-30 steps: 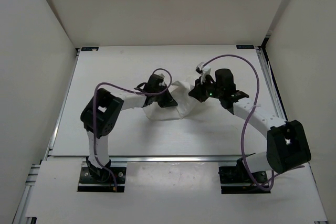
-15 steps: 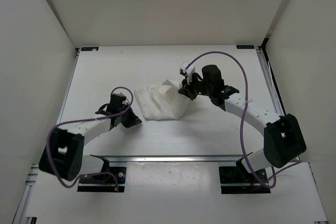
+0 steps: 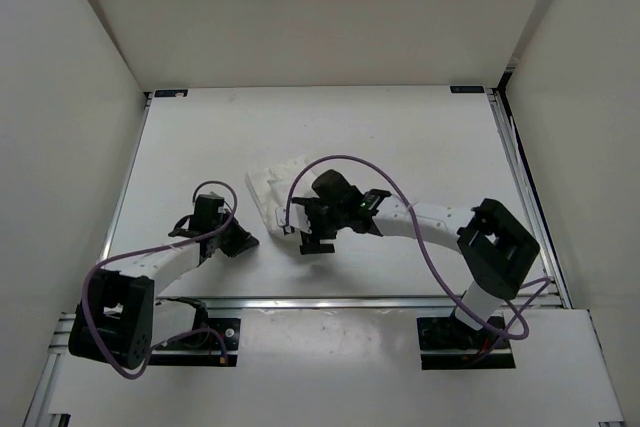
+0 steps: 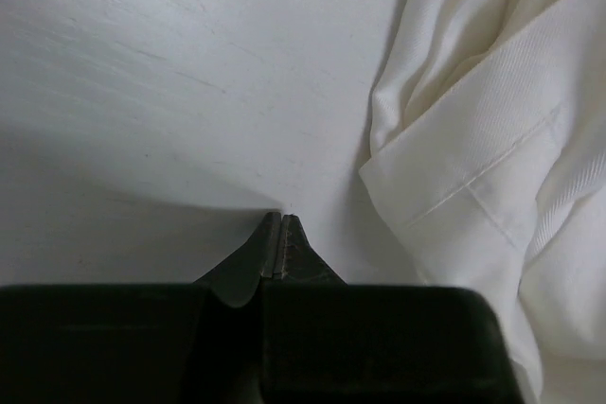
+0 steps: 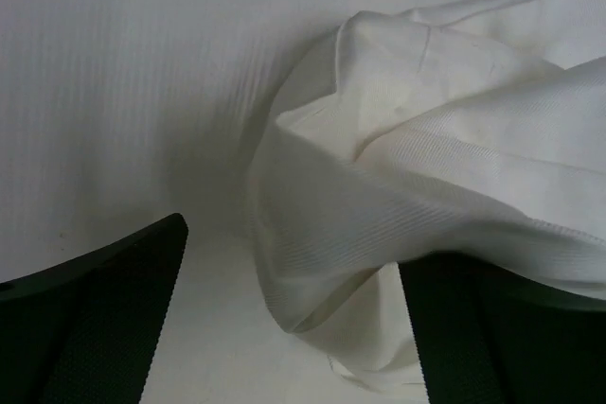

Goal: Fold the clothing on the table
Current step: Fold the skirt

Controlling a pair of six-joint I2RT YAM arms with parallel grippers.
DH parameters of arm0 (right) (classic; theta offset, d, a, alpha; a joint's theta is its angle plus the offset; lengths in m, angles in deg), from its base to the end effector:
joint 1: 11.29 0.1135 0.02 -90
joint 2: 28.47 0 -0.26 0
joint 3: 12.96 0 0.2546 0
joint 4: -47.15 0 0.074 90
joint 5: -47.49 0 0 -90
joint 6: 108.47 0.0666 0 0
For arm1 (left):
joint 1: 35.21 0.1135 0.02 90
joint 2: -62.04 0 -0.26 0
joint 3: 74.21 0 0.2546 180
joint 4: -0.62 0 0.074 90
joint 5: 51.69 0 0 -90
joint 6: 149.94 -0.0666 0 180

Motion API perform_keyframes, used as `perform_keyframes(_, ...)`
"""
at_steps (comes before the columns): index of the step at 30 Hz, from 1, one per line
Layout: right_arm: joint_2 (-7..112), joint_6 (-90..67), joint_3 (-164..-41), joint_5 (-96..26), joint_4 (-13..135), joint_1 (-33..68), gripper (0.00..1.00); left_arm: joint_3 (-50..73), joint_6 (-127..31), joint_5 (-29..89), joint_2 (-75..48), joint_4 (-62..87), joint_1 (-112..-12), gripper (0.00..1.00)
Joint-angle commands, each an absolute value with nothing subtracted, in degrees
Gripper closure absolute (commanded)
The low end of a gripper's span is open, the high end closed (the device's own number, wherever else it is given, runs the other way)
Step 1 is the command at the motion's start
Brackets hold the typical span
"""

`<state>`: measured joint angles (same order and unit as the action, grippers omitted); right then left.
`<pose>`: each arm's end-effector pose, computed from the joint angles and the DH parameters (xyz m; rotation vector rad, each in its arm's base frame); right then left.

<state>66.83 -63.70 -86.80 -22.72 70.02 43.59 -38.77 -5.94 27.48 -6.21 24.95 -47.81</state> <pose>0.1994 0.3228 0.1837 -1.8979 1.3660 0.4879 0.2054 -0.0587 0.0999 -0.8805 2.5429 -0.6486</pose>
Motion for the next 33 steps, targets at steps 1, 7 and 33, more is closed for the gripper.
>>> perform_keyframes(1,66.89,-64.9,-88.12,-27.01,69.86,43.47,0.01,-40.71,-6.68,25.3,-4.93,25.94,-47.34,1.0)
perform_keyframes(7,64.26,-43.03,-96.7,-35.22,59.81,36.19,0.01,-39.14,-8.17,22.67,-4.84,26.21,-47.26,1.0)
perform_keyframes(33,66.53,-12.14,-91.02,12.17,61.67,2.07,0.01,-19.8,10.47,21.17,-17.5,10.64,-55.17,1.0)
